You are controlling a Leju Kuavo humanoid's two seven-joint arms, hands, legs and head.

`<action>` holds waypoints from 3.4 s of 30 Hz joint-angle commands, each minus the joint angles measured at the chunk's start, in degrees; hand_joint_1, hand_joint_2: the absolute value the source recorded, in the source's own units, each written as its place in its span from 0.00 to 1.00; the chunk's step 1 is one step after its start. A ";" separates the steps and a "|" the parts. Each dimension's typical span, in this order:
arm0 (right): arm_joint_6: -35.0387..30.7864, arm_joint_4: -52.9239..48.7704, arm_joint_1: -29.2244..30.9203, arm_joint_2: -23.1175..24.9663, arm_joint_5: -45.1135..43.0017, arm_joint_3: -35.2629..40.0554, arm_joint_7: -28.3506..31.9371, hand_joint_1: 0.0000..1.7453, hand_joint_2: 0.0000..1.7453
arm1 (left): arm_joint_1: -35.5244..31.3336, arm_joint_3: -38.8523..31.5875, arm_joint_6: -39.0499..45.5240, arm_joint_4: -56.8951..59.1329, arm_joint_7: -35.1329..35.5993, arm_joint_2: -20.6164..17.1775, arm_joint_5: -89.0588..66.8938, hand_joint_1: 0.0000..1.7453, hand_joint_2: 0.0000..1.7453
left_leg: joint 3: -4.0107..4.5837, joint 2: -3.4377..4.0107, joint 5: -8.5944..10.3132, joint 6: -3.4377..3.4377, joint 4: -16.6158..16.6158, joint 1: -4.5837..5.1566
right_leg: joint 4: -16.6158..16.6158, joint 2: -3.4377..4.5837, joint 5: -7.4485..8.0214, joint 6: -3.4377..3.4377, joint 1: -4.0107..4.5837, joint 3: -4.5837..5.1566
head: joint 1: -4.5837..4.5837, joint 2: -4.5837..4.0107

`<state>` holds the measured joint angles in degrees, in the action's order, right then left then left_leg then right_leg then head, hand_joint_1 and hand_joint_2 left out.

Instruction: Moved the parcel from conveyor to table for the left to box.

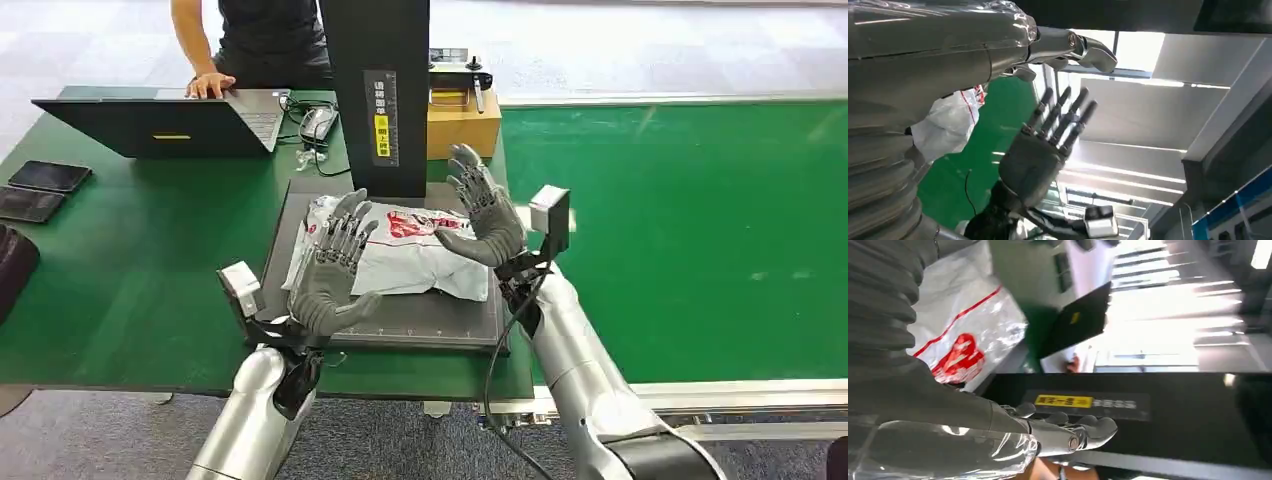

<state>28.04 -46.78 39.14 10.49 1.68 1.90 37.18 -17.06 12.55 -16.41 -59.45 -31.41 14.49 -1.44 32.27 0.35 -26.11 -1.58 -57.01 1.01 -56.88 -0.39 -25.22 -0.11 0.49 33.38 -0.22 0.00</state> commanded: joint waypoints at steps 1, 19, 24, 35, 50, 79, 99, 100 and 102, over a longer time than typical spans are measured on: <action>-2.87 -26.51 -16.47 -2.11 -3.39 1.35 -1.68 0.00 1.00 | 0.93 -2.72 0.31 -0.20 1.19 -1.07 -0.55 0.00 1.00 | -0.19 -0.24 0.02 0.22 0.17 -0.07 | 0.17 -0.17 -0.05 0.07 0.03 -0.25 | 0.00 0.00; -7.44 -33.42 -24.40 -1.69 -0.59 0.72 -3.75 0.00 1.00 | 2.32 -4.75 0.36 -2.18 1.79 -0.67 -1.52 0.00 1.00 | -0.01 -0.02 -0.02 0.09 0.05 -0.03 | 0.03 0.01 -0.04 0.01 0.00 -0.01 | 0.00 0.00; -7.44 -33.42 -24.40 -1.69 -0.59 0.72 -3.75 0.00 1.00 | 2.32 -4.75 0.36 -2.18 1.79 -0.67 -1.52 0.00 1.00 | -0.03 -0.02 -0.03 0.10 0.06 -0.03 | 0.04 0.02 -0.05 0.01 0.00 -0.03 | 0.00 0.00; -13.14 -36.24 -28.69 -1.00 3.55 -0.10 -4.93 0.00 1.00 | 3.16 -5.69 0.73 -3.40 1.92 -0.68 -1.89 0.00 1.00 | -0.10 -0.06 -0.02 0.19 0.11 -0.05 | 0.09 0.00 -0.04 0.04 0.01 -0.11 | 0.00 0.00; -35.90 -34.84 -31.93 2.31 21.97 -9.48 -16.56 0.00 1.00 | 4.05 -6.41 2.91 -2.62 2.26 0.53 -4.91 0.00 1.00 | -0.08 -0.05 -0.03 0.14 0.12 -0.05 | 0.10 -0.01 -0.06 0.02 0.01 -0.09 | 0.00 0.00; -31.14 -33.37 -31.44 3.18 28.08 -12.03 -17.98 0.00 1.00 | -0.93 1.84 22.82 1.53 11.38 0.46 -38.00 0.00 1.00 | -0.05 -0.01 -0.06 0.15 0.08 -0.03 | 0.05 0.04 -0.08 0.01 0.00 -0.04 | 0.00 0.00; -31.00 -33.06 -30.73 2.41 25.62 -10.77 -17.02 0.00 1.00 | -8.08 8.23 23.01 10.67 17.70 1.82 -53.92 0.00 1.00 | -0.12 -0.09 -0.03 0.20 0.15 -0.04 | 0.11 -0.02 -0.07 0.04 -0.01 -0.12 | 0.00 0.00; -30.98 -33.41 -30.77 2.47 25.57 -10.75 -17.03 0.00 1.00 | -8.39 8.35 22.99 11.11 17.91 2.02 -54.21 0.00 1.00 | -0.32 -0.12 0.04 0.37 0.34 -0.05 | 0.28 0.01 -0.02 0.11 -0.02 -0.30 | 0.02 0.00; -30.95 -33.60 -30.91 2.48 25.57 -10.75 -17.03 0.00 1.00 | -8.64 9.07 23.44 11.33 18.56 1.88 -55.49 0.00 1.00 | -0.17 -0.15 0.01 0.29 0.20 -0.05 | 0.16 -0.05 -0.05 0.07 -0.01 -0.18 | 0.00 0.00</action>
<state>-2.93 -82.18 7.13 13.44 27.65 -9.05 20.06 -21.00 17.31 5.77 -56.60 -15.21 16.92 -52.97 32.34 0.35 -26.17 -1.59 -56.99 1.02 -56.88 -0.39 -25.30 -0.16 0.49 33.47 -0.22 0.00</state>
